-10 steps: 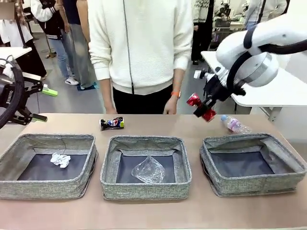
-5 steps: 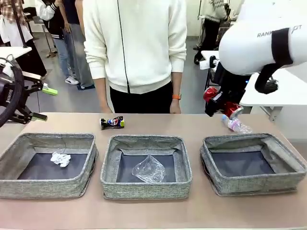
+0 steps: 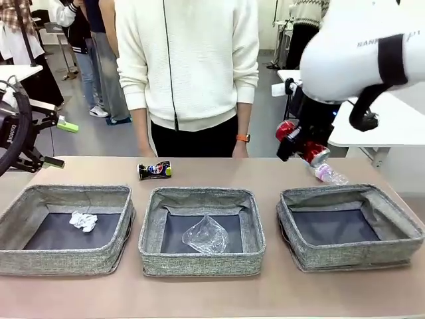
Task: Sort the waste into the appropriate baskets.
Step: Pick up the waste item pointed out by the person.
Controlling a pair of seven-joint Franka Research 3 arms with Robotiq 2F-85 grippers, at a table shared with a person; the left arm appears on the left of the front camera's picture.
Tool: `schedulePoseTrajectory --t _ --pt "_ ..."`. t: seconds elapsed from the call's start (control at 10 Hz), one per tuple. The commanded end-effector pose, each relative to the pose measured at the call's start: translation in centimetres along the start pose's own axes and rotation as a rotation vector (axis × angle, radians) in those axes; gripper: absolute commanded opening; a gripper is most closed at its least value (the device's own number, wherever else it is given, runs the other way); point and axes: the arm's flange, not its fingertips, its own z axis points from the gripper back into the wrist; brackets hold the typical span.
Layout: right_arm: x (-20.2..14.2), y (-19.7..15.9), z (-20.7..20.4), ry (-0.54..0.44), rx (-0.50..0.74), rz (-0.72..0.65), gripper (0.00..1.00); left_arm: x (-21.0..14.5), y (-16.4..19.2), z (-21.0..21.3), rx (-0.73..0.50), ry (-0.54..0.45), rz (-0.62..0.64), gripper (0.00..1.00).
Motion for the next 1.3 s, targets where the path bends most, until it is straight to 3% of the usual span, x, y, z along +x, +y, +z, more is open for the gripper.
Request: schedulePoseTrajectory --t 0.0,0.3,0.4,0.6,0.8,1.2 --pt "3.5 5.2 6.6 0.059 0.015 -0.179 0.08 -0.1 0.2 -0.1 -0.028 -0.004 -0.014 1.0" --pt "6.5 15.2 15.0 0.173 0.007 -0.286 0.08 -0.1 0.2 -0.1 -0.028 -0.004 -0.014 1.0" --pt "7.5 19.0 16.4 0.235 0.009 -0.265 0.08 -0.1 0.2 -0.1 -0.028 -0.004 -0.014 1.0" --pt "9.2 23.7 17.6 0.249 -0.024 -0.259 0.08 -0.1 0.2 -0.1 -0.028 -0.004 -0.014 1.0" --pt "10.2 24.5 19.2 0.136 -0.042 -0.318 0.08 -0.1 0.2 -0.1 -0.028 -0.004 -0.014 1.0" --pt "9.5 20.4 21.0 0.101 -0.048 -0.373 0.08 -0.1 0.2 -0.1 -0.028 -0.004 -0.014 1.0"
